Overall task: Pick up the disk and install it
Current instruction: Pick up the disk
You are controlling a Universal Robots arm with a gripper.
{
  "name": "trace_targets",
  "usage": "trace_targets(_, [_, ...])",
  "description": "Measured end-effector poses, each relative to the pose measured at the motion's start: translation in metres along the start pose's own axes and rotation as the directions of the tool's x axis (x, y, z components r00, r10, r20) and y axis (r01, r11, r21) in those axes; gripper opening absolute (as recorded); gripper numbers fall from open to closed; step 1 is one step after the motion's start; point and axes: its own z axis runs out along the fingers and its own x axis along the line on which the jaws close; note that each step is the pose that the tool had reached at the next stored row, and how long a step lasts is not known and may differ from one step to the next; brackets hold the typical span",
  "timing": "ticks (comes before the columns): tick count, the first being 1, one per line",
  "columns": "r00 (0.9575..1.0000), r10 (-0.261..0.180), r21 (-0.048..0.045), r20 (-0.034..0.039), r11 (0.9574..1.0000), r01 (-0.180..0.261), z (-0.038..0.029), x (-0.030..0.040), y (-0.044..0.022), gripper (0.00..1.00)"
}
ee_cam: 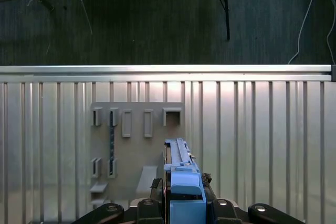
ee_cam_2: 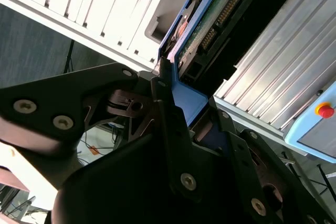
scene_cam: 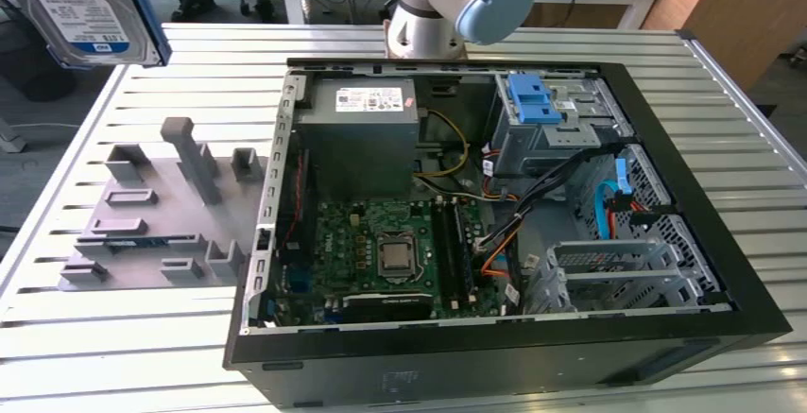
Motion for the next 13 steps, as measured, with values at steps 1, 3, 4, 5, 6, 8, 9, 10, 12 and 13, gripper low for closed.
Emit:
trace_targets(1, [1.0,0.0,0.0,0.0,1.0,0.0,0.0,0.0003,-0.0004,0.36])
trace_targets(3, [1.0,0.0,0.0,0.0,1.0,0.0,0.0,0.0008,-0.0013,0.36])
trace_targets(4, [1.0,0.0,0.0,0.0,1.0,0.0,0.0,0.0011,-0.0016,0.36])
trace_targets(5, [1.0,0.0,-0.0001,-0.0001,1.0,0.0,-0.0001,0.0013,-0.0019,0.36])
trace_targets(6, [1.0,0.0,-0.0001,0.0,1.0,0.0,0.0,0.0016,-0.0022,0.36])
trace_targets(8, [1.0,0.0,0.0,0.0,1.0,0.0,0.0,0.002,-0.0027,0.36])
trace_targets(9, [1.0,0.0,0.0,0.0,1.0,0.0,0.0,0.0022,-0.003,0.36])
trace_targets(10, [1.0,0.0,0.0,0.0,1.0,0.0,0.0,0.0024,-0.0033,0.36])
trace_targets(12, [1.0,0.0,0.0,0.0,1.0,0.0,0.0,0.0031,-0.0047,0.36])
trace_targets(13, [1.0,0.0,0.0,0.0,1.0,0.0,0.0,0.0033,-0.0052,0.36])
